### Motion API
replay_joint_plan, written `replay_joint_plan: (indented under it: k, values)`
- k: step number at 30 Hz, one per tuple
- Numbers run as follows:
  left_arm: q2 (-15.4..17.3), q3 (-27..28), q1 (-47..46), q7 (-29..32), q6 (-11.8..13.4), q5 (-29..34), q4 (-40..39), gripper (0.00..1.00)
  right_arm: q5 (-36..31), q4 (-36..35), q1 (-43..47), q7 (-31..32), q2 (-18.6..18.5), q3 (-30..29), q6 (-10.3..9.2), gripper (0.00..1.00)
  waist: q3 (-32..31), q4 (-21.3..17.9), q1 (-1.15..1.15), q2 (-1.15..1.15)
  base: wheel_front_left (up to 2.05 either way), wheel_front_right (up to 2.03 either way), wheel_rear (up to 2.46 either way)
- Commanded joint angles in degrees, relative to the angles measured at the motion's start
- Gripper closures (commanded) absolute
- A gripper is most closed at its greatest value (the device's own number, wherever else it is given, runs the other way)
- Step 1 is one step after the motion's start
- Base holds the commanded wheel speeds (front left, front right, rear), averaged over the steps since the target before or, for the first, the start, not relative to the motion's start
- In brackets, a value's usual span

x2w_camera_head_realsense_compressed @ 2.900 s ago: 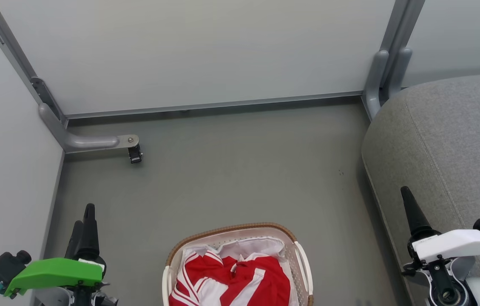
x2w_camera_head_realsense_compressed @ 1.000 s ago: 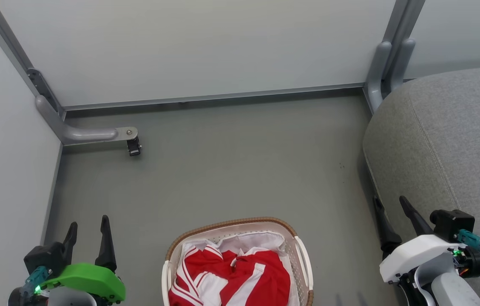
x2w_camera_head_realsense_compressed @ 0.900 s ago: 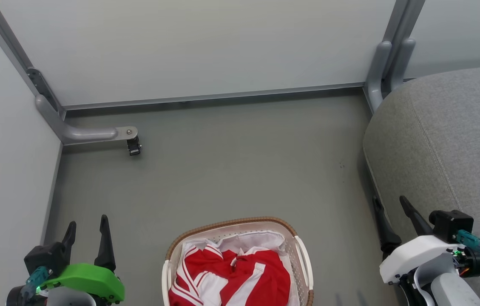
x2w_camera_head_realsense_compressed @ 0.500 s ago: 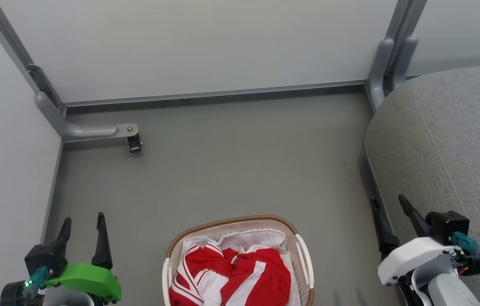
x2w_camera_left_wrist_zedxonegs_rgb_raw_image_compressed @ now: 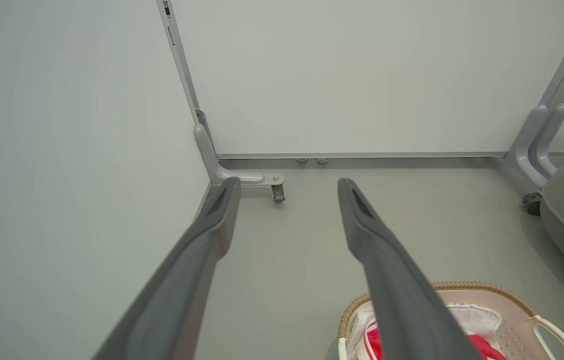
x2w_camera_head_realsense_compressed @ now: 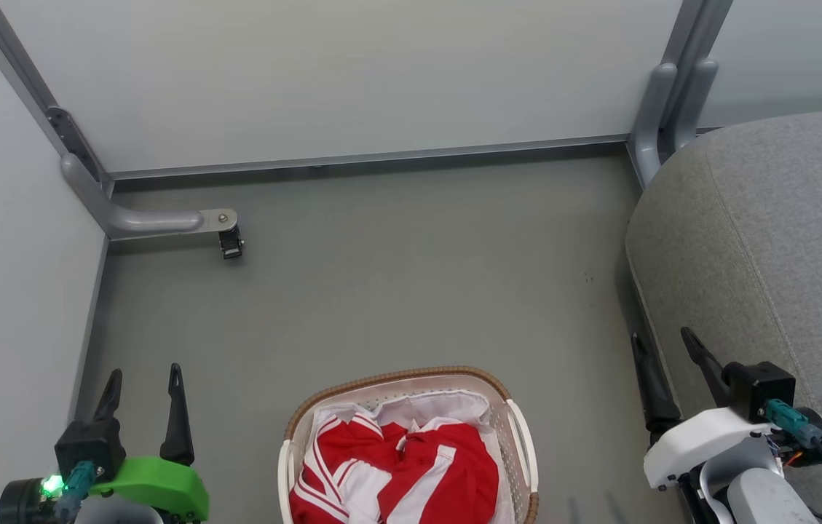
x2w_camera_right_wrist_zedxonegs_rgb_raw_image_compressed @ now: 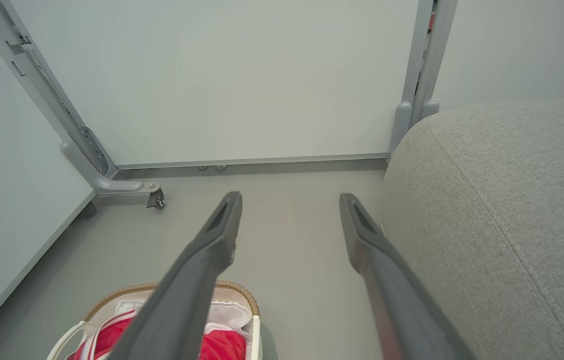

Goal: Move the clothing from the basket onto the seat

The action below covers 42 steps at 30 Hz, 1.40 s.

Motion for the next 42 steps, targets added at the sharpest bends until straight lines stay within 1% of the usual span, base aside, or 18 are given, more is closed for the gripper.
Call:
replay_joint_plan:
  k: [1,9,14,19,22,26,28,32,37,38,42]
  values:
    - [0.0,0.2,0.8,-0.5,-0.2,1.5,0.1,0.00,-1.5,-0.1,0.7,-0.5,-0.1,0.0,0.00,0.00,0.0,0.0,0.00,0.00,0.00,0.00,0.00]
    - [-0.3,0.2,0.6,-1.1,-0.8,4.5,1.0,0.00,-4.0,0.7,-0.2,-1.2,-0.1,0.5,0.00,0.00,1.4,-0.3,0.00,0.00,0.00,0.00,0.00]
    - [-0.8,-0.1,-0.6,-1.0,-1.4,3.6,2.0,0.00,-4.1,0.3,-1.6,-1.2,0.0,1.0,-0.01,0.00,4.0,-0.8,0.00,0.00,0.00,0.00,0.00]
    - [-1.3,-1.1,-2.6,-1.0,-2.2,2.8,3.7,0.00,-4.3,0.0,-3.3,-1.2,0.1,1.7,-0.01,0.00,8.0,-1.6,0.00,0.00,0.00,0.00,0.00]
    - [-1.5,-2.7,-3.9,-1.0,-2.7,2.1,4.9,0.00,-4.3,-0.2,-4.5,-1.2,0.1,2.0,-0.01,0.00,10.3,-2.1,0.00,0.00,0.00,0.00,0.00]
    - [-1.8,-4.9,-5.7,-1.0,-3.1,-0.5,7.2,0.00,-4.2,0.5,-5.8,-1.2,0.1,3.1,-0.01,0.00,13.5,-3.0,0.00,0.00,0.00,0.00,0.00]
    - [-1.9,-6.7,-7.1,-1.0,-3.1,-1.5,8.1,0.00,-4.1,0.7,-7.0,-1.2,0.0,3.8,-0.01,0.00,15.2,-3.6,0.00,0.00,0.00,0.00,0.00]
    - [-2.0,-12.9,-9.9,-1.0,-3.2,-3.8,9.6,0.00,-4.0,0.1,-8.9,-1.2,0.2,4.3,-0.01,0.00,19.1,-4.6,0.00,0.00,0.00,0.00,0.00]
    - [-1.9,-21.2,-14.3,-1.0,-3.2,-8.1,12.2,0.00,-4.5,-1.1,-11.7,-1.2,0.3,5.0,-0.01,0.00,23.8,-5.8,0.00,0.00,0.00,0.00,0.00]
    - [-1.7,-23.7,-16.2,-1.0,-3.2,-9.4,13.2,0.00,-4.9,-1.8,-12.7,-1.2,0.6,5.4,-0.01,0.00,25.8,-6.4,0.00,0.00,0.00,0.00,0.00]
    - [-0.4,-28.3,-19.8,-1.0,-3.2,-11.7,15.4,0.00,-5.3,-3.4,-14.8,-1.2,1.2,6.0,-0.01,0.00,29.4,-7.4,0.00,0.00,0.00,0.00,0.00]
